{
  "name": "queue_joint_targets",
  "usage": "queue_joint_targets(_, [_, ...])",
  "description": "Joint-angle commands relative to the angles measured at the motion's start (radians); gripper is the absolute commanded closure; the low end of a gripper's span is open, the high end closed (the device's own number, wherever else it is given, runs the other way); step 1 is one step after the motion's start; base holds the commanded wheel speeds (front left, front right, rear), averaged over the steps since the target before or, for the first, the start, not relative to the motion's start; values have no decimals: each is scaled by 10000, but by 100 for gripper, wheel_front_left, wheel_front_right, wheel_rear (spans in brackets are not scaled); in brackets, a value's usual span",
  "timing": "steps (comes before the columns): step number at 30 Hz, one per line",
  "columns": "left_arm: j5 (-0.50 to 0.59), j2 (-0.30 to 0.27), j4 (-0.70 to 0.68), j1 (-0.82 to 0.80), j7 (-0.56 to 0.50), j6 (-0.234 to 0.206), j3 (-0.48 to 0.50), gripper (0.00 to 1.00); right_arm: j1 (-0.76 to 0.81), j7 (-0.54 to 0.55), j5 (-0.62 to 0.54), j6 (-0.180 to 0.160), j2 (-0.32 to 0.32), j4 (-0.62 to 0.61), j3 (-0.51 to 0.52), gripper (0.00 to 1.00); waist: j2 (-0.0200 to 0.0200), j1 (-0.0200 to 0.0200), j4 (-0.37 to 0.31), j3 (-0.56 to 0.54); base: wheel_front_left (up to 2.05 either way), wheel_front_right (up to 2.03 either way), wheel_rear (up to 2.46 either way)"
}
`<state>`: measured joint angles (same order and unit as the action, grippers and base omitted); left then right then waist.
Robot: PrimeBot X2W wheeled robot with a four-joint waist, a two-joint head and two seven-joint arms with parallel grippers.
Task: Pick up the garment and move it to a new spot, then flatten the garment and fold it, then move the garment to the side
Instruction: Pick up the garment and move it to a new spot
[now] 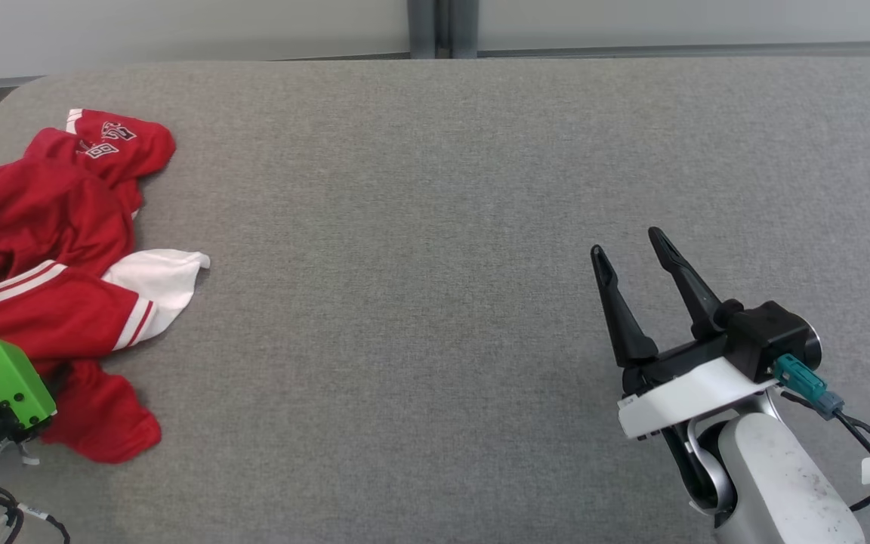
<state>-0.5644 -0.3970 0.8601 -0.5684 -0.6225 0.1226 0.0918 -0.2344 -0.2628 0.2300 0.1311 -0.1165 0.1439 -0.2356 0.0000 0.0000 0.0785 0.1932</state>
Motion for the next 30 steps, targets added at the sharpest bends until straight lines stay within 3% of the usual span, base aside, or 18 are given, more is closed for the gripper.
queue_joint_targets(1, [-95, -85, 153, -189, -11, 33, 16, 0, -160, -30, 14, -6, -29, -38, 35, 0, 0, 0, -523, 463, 0, 0, 0])
queue_joint_targets(7, [-183, -219, 873, -98, 253, 55, -13, 0, -162, -30, 70, -6, -53, 30, 73, 0, 0, 0, -608, 425, 0, 0, 0])
queue_joint_targets(8, [-180, -235, 963, -95, 316, 60, -54, 50, -143, -30, 66, -6, -38, 44, 80, 0, 0, 0, -591, 386, 0, 0, 0])
queue_joint_targets(9, [-153, -265, 1009, -111, 396, 69, -119, 85, -120, -30, 58, -6, -22, 56, 83, 0, 0, 0, -556, 331, 0, 0, 0])
queue_joint_targets(10, [-156, -294, 1029, -120, 451, 75, -146, 100, -94, -30, 55, -6, -9, 64, 74, 0, 0, 0, -530, 287, 0, 0, 0])
queue_joint_targets(19, [-260, -674, 122, 6, 931, 82, -1133, 100, 208, -30, 143, -6, 114, 154, 66, 0, 0, 0, -245, -382, 0, 0, 0])
queue_joint_targets(30, [-1773, -1081, -3957, 294, 346, 85, -3082, 100, 643, -28, 294, -6, 215, 248, 177, 0, 0, 0, -275, -1139, 0, 0, 0])
